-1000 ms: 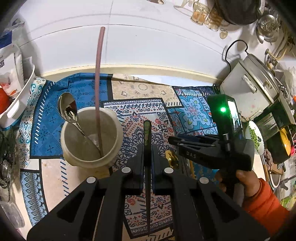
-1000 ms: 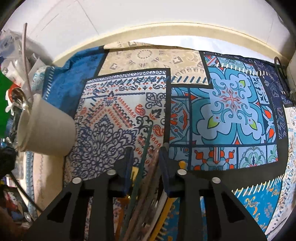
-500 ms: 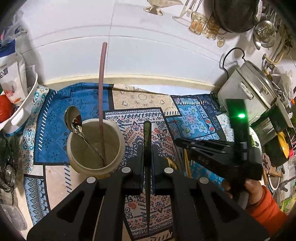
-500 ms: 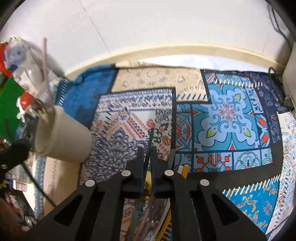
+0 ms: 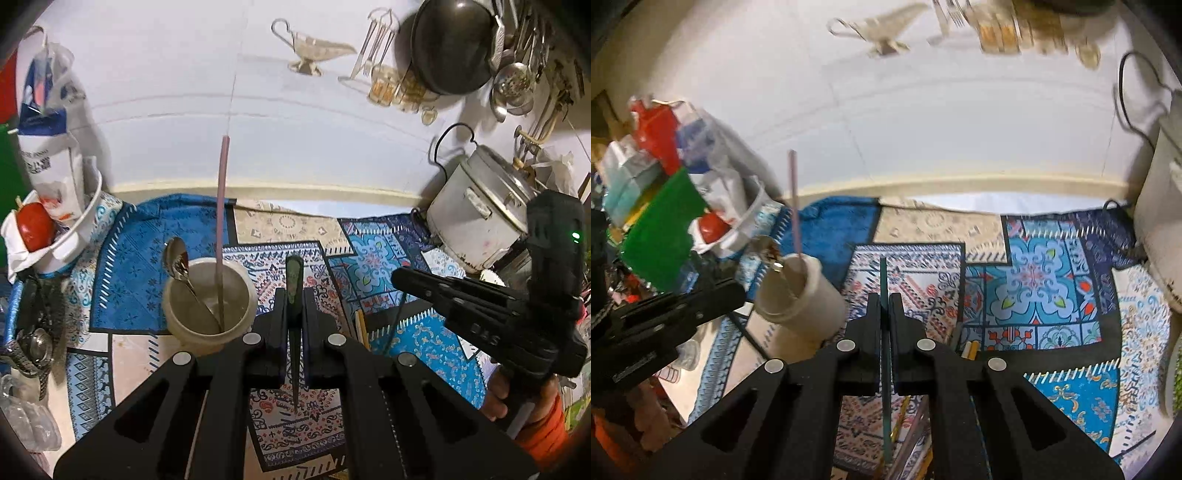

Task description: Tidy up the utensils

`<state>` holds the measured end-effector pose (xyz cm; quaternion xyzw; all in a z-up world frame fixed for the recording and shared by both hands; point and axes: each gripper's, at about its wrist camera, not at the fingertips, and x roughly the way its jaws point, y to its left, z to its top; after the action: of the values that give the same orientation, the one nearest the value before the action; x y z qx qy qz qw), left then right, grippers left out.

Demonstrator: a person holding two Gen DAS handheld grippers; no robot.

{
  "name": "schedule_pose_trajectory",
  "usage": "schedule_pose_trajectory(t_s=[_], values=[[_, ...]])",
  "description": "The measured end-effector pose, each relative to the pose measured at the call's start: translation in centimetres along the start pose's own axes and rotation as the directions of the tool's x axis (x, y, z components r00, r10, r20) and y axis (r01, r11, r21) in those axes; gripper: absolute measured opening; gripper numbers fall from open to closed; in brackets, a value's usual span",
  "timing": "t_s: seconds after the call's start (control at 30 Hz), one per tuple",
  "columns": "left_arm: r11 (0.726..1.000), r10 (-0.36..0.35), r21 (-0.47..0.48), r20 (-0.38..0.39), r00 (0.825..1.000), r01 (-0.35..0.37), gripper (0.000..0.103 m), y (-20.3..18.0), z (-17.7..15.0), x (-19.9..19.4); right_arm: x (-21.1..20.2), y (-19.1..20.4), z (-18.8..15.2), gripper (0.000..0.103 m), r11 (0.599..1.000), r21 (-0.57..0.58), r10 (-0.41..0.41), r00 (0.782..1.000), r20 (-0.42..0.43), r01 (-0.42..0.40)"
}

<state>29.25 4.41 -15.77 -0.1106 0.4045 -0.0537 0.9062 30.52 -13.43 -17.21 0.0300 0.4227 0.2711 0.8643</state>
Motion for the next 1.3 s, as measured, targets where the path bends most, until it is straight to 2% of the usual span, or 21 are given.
schedule_pose_trajectory(t_s=[0.43,0.93,1.13,1.3], values=[[0.999,0.038,0.011,0.136,0.99,-0.039,0.005,-0.3,1.6,-4.8,-4.0,3.3,1.9,0.004,0.997,-0.076,0.043,0.992,0.123,-0.033],[0.998,0.057,-0.002,0.278,0.959,-0.058,0.005,1.6,5.4,-9.3,-6.3,7.9,6.5,0.004,0.98,-0.197,0.09,0.965,0.246,-0.041],[0.997,0.076,-0.01,0.299,0.951,-0.077,0.005,2.9,6.7,-9.7,-5.8,9.6,8.7,0.004,0.973,-0.227,0.111,0.955,0.274,-0.048],[0.996,0.092,-0.013,0.288,0.953,-0.093,0.005,4.2,7.3,-9.2,-4.6,10.7,9.8,0.004,0.969,-0.24,0.128,0.954,0.269,-0.062]])
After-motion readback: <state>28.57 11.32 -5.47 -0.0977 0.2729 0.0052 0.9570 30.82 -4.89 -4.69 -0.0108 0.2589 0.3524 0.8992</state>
